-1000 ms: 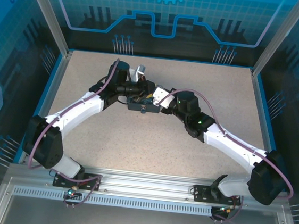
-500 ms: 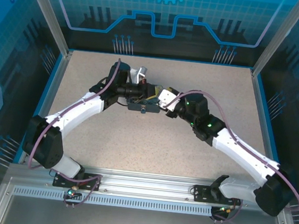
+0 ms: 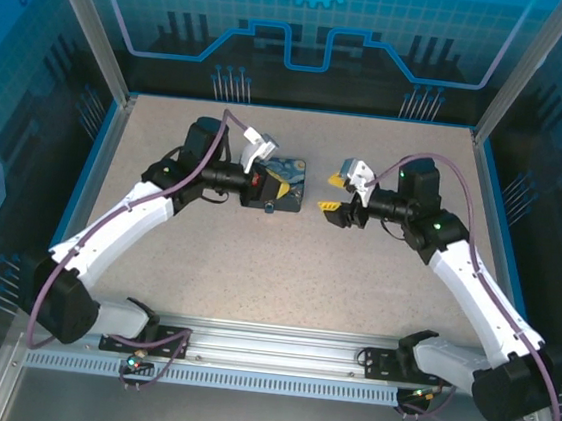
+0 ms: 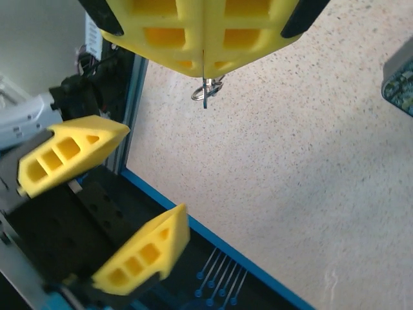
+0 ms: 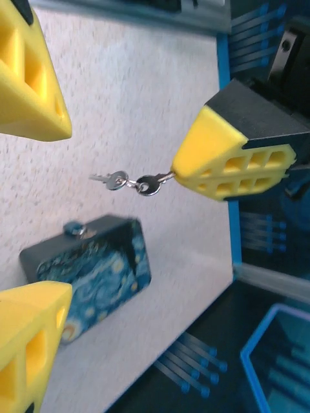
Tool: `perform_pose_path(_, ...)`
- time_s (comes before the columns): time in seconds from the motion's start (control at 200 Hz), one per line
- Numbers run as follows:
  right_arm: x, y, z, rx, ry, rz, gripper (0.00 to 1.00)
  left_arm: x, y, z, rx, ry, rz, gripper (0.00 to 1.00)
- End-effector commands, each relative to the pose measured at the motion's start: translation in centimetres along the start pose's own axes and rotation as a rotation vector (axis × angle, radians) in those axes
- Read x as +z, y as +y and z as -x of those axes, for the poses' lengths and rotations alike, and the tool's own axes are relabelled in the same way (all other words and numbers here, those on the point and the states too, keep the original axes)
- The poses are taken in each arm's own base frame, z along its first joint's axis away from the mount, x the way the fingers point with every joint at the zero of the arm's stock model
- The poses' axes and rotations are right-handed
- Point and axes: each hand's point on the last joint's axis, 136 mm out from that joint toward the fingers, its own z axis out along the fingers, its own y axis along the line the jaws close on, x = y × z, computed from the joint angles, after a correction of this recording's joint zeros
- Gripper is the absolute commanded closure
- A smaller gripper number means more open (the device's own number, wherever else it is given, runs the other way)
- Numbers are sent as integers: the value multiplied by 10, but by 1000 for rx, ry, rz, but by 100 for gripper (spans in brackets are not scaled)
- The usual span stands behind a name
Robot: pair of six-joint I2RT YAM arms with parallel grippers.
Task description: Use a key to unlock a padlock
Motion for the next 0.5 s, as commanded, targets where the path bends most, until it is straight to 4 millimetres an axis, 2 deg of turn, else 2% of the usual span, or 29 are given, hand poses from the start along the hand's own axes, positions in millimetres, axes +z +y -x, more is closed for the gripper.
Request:
perform_pose_path(0.0, 2, 28, 11, 120, -27, 221, 43, -4, -19, -8, 178, 56, -67, 100)
perform_pose_path(0.21, 20, 39, 12, 156, -22, 321, 45, -4, -26, -13, 314, 110, -54, 100)
perform_pose_path(0.495, 34, 46, 13, 165, -11, 364, 48, -3, -25, -11, 370, 123, -37, 100)
